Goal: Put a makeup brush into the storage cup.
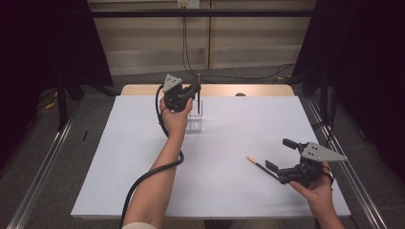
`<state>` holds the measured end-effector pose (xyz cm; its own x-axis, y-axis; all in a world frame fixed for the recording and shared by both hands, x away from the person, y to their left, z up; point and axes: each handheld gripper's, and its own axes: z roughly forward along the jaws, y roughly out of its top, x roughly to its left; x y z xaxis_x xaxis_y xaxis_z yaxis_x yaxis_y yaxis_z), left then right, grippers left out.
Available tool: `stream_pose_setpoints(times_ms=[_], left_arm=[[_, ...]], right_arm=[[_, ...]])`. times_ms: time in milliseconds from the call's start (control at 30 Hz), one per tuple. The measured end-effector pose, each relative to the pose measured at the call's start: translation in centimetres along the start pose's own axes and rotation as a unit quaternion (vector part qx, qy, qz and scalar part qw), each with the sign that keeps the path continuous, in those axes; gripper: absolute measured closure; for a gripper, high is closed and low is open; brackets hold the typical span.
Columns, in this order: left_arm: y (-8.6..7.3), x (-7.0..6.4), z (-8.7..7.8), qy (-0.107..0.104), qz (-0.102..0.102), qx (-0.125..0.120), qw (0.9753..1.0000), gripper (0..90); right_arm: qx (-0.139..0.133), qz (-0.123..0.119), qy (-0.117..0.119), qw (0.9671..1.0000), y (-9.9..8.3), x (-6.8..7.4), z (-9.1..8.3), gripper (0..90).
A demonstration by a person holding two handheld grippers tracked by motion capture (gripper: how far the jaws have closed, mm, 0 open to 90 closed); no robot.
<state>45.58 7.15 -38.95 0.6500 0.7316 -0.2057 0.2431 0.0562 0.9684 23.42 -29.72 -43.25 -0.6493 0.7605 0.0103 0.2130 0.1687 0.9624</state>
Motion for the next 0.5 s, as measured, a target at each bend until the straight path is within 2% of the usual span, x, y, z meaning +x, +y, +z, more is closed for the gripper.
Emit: stream_pose_setpoints(times_ms=[500], left_arm=[[-0.77, -0.01, 0.02, 0.003, -0.001, 0.004, 1.0, 84.2]], right_arm=[[0.001, 0.0, 0.003, 1.0, 0.01, 0.04, 0.01, 0.0]])
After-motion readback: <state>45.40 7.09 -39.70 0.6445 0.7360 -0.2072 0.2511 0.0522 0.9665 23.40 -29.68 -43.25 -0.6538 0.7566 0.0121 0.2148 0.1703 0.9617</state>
